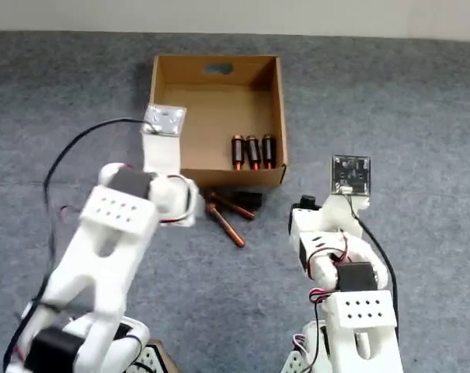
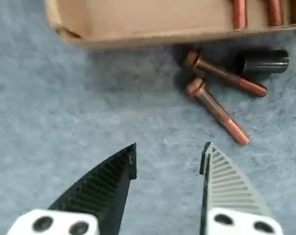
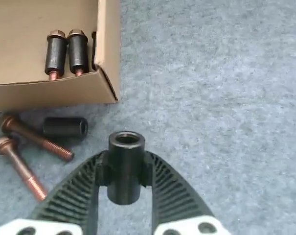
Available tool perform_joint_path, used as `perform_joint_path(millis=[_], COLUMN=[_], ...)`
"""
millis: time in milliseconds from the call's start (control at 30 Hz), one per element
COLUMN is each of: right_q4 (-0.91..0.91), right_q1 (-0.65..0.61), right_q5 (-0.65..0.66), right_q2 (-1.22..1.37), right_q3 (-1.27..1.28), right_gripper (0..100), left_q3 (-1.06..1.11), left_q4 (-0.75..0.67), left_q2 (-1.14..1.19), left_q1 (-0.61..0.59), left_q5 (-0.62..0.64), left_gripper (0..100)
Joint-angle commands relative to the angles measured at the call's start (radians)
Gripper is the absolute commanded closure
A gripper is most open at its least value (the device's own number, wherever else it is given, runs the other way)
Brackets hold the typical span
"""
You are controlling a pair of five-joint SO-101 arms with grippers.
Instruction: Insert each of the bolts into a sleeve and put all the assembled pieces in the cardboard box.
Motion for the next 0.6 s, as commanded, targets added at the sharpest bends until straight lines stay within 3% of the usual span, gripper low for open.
perform_joint_path(millis=[0,200,333,567], right_q4=[-0.024,-0.024,-0.024,-0.024], right_q1=[0.015,0.015,0.015,0.012], right_q5=[-0.011,-0.008,-0.008,-0.006], right_q2=[-0.019,-0.015,-0.015,-0.015], right_q3=[-0.005,-0.005,-0.005,-0.005], right_gripper=[99.3,99.3,99.3,99.3], left_q3=[-0.042,-0.041,-0.042,-0.042], left_q4=[-0.043,-0.209,-0.238,-0.319], left_q2=[0.081,0.199,0.278,0.389], left_q1=[0.062,0.076,0.079,0.124], left_q5=[0.140,0.173,0.180,0.356], left_gripper=[77,77,77,77])
